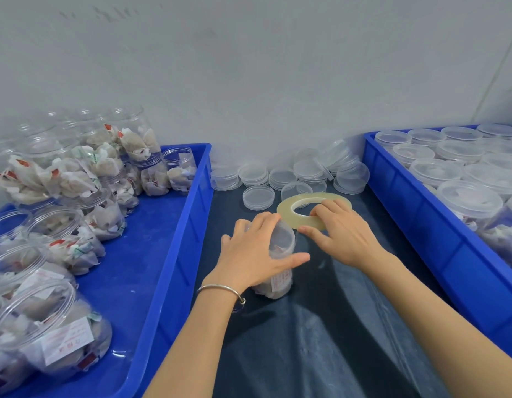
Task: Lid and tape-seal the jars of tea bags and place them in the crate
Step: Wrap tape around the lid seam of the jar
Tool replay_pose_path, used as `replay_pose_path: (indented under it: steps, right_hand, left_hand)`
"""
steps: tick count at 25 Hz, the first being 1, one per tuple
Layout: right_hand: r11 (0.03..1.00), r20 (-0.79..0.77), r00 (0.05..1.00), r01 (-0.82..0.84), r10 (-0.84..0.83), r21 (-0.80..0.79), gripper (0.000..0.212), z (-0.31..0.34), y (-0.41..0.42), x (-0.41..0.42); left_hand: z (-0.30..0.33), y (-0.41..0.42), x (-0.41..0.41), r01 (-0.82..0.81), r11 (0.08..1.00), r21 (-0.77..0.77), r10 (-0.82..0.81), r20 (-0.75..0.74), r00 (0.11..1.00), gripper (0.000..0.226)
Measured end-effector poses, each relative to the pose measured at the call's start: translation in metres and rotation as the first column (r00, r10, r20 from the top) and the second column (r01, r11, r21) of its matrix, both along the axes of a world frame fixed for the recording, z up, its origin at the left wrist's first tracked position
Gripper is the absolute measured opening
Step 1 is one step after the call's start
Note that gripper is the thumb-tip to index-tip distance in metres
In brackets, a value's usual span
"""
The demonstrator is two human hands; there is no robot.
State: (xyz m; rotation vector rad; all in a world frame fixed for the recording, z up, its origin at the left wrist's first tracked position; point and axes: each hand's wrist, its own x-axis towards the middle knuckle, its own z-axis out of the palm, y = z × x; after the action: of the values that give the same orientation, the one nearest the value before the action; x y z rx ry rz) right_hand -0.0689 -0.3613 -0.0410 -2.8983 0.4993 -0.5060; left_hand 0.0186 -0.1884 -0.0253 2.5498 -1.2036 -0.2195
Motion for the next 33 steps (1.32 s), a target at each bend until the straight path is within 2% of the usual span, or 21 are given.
replay_pose_path:
  steps: [3, 6, 10, 15, 18, 21, 24, 26, 28, 31, 33]
  right_hand:
    - [1.000, -0.012, 1.000, -0.012, 0.012, -0.006, 0.044, 0.002, 0.003, 0.003]
    - [0.998, -0.077, 0.996, -0.050, 0.047, -0.033, 0.041, 0.005, 0.005, 0.003]
    - [0.978, -0.210, 0.967, -0.172, 0.144, -0.120, 0.035, 0.017, -0.005, -0.005]
    - [0.941, -0.289, 0.949, -0.209, 0.128, -0.266, 0.056, 0.031, -0.015, -0.007]
    - [0.961, -0.358, 0.929, -0.179, 0.095, -0.209, 0.073, 0.030, -0.011, -0.005]
    - [0.980, -0.378, 0.915, -0.183, 0.141, -0.077, 0.048, 0.027, -0.008, -0.009]
    - [0.976, -0.408, 0.886, -0.191, 0.219, 0.108, 0.032, 0.029, -0.010, -0.012]
    - [0.967, -0.386, 0.889, -0.198, 0.245, 0.159, 0.031, 0.030, -0.011, -0.012]
    - [0.969, -0.337, 0.911, -0.198, 0.239, 0.151, 0.032, 0.028, -0.011, -0.010]
    - [0.979, -0.283, 0.937, -0.195, 0.203, 0.056, 0.036, 0.021, -0.009, -0.007]
    - [0.983, -0.256, 0.949, -0.179, 0.184, 0.040, 0.037, 0.018, -0.008, -0.007]
  left_hand:
    - [0.006, -0.012, -0.009, -0.135, 0.985, 0.104, 0.131, 0.052, 0.990, 0.062]
    - [0.009, -0.028, -0.027, -0.211, 0.974, 0.085, 0.204, 0.083, 0.976, 0.043]
    - [-0.001, -0.028, -0.027, -0.145, 0.989, 0.017, 0.142, 0.118, 0.983, 0.047]
    - [-0.012, -0.022, -0.017, -0.107, 0.982, -0.156, 0.143, 0.241, 0.960, 0.040]
    - [-0.011, -0.020, -0.005, 0.017, 0.980, -0.198, 0.022, 0.194, 0.981, 0.033]
    - [-0.002, -0.011, 0.012, 0.175, 0.969, -0.174, -0.160, 0.099, 0.982, 0.029]
    - [0.004, -0.006, 0.016, 0.228, 0.968, -0.107, -0.224, 0.042, 0.974, 0.022]
    - [0.005, -0.009, 0.009, 0.175, 0.983, -0.063, -0.176, -0.020, 0.984, 0.017]
    - [0.003, -0.018, -0.004, 0.070, 0.996, -0.060, -0.072, -0.021, 0.997, 0.015]
    - [-0.010, -0.026, -0.022, -0.072, 0.981, -0.181, 0.091, 0.103, 0.990, 0.012]
    - [-0.016, -0.027, -0.025, -0.087, 0.958, -0.272, 0.138, 0.176, 0.975, 0.010]
